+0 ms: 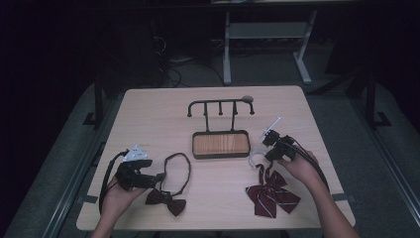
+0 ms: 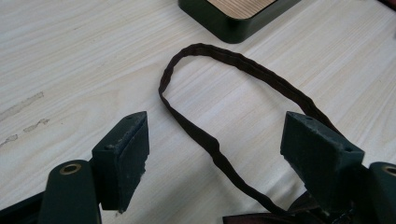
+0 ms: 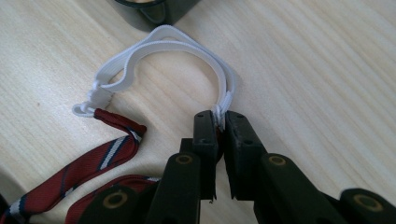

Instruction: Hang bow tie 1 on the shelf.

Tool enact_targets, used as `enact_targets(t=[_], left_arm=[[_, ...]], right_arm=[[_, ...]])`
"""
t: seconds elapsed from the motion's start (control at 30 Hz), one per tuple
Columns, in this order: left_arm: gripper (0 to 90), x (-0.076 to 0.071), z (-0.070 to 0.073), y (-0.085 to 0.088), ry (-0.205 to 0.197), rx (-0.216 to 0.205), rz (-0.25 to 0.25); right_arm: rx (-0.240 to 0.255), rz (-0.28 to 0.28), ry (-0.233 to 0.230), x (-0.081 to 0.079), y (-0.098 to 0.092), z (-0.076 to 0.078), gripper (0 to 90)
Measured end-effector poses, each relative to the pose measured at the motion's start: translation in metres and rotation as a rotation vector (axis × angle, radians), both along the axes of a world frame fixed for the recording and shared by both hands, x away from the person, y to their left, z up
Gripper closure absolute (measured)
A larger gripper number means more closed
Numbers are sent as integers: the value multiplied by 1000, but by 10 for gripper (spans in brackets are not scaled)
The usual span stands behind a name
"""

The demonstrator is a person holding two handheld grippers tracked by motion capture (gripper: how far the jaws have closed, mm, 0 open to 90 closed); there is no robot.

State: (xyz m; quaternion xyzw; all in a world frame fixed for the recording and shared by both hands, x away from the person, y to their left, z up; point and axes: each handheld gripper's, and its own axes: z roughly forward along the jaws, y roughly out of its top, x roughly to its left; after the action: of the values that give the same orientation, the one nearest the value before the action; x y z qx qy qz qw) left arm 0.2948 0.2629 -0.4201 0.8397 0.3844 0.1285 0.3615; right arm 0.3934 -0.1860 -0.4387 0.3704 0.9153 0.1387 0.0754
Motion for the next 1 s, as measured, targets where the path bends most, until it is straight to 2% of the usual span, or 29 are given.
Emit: enact_targets(t=[0.1, 0.43, 0.6, 0.73, 0.9, 1.0], left_arm=[[241, 0, 0, 0, 5, -8, 6], [243, 0, 1, -1, -4, 12, -8], [244, -1, 0, -2, 2, 4, -3], [244, -1, 0, -1, 0, 3, -2], [244, 0, 0, -1, -1, 7, -4], [244, 0, 1, -1, -1, 7, -4]], right_arm=[[-3, 0, -1, -1, -1, 0, 821], [-12, 7, -6, -2, 1, 0, 752], [-21, 10, -1, -2, 1, -2, 773], [-32, 15, -3, -2, 2, -3, 826], [-13, 10, 3, -2, 0, 0, 843], [32, 10, 23, -2, -6, 4, 846]])
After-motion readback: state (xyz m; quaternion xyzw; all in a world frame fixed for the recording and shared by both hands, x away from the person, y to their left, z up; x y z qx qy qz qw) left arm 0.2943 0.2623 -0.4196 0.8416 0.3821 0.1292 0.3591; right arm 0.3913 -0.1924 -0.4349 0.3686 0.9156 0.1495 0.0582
